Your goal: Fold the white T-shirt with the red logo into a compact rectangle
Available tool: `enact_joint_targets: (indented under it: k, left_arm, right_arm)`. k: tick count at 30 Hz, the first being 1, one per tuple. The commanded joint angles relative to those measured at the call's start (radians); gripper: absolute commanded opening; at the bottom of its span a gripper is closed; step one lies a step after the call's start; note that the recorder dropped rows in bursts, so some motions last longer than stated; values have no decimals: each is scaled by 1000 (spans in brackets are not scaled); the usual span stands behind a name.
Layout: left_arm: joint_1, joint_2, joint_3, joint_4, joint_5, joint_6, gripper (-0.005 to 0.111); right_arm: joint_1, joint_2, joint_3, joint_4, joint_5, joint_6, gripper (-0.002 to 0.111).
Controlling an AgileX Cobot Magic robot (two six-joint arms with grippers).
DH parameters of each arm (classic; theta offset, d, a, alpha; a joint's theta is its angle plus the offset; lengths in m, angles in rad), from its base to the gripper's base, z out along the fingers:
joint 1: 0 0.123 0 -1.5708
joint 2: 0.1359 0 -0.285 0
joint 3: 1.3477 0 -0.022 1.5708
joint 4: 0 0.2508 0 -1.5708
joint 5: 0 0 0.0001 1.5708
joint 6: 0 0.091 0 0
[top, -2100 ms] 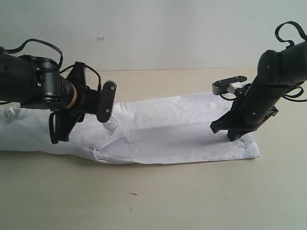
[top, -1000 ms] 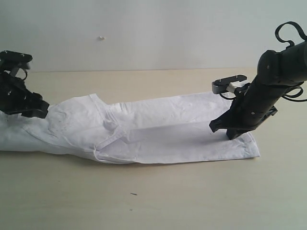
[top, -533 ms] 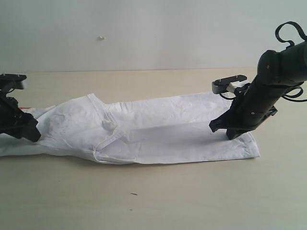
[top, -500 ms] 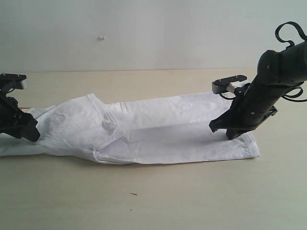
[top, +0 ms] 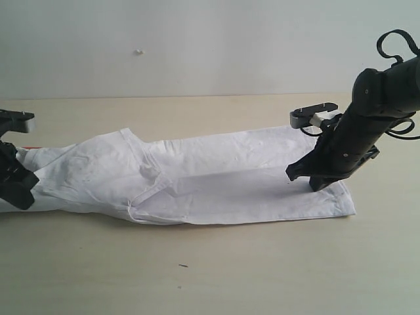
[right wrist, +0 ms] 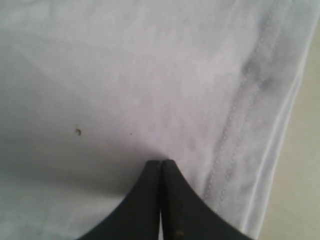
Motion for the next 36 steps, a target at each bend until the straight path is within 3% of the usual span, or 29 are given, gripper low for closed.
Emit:
enact_joint_targets:
  k: [1, 5, 7, 12, 13, 18, 22, 28, 30, 35, 36]
  left_arm:
    - [1, -15, -5, 23, 77, -25, 0]
    - [1, -54, -5, 3, -22, -47, 2]
    - [1, -79, -5, -1, -89, -75, 11]
    - [1, -95, -5, -1, -210, -122, 64]
    - [1, -84, -5, 1, -218, -129, 68]
    - [1, -12, -5, 33, -287, -125, 58]
    - [1, 30, -5, 26, -354, -125, 56]
    - [1, 59, -5, 16, -323, -88, 53]
    - [1, 59, -5, 6, -272, -62, 44]
    - [1, 59, -5, 21, -195, -65, 2]
    - [1, 59, -5, 26, -180, -68, 0]
  right_arm:
    - [-3, -3, 7, 10, -2, -8, 0]
    - [-3, -3, 7, 13, -2, -8, 0]
    - [-3, -3, 7, 13, -2, -8, 0]
    - [-3, -3, 7, 17, -6, -8, 0]
    - [-3, -3, 7, 17, -6, -8, 0]
    - [-3, -3, 7, 17, -9, -11, 0]
    - [-3, -3, 7, 17, -11, -21, 0]
    - [-3, -3, 7, 20, -14, -23, 0]
    - [-3, -3, 7, 22, -14, -23, 0]
    - [-3, -3, 7, 22, -12, -23, 0]
    - [-3, -3, 7, 22, -12, -23, 0]
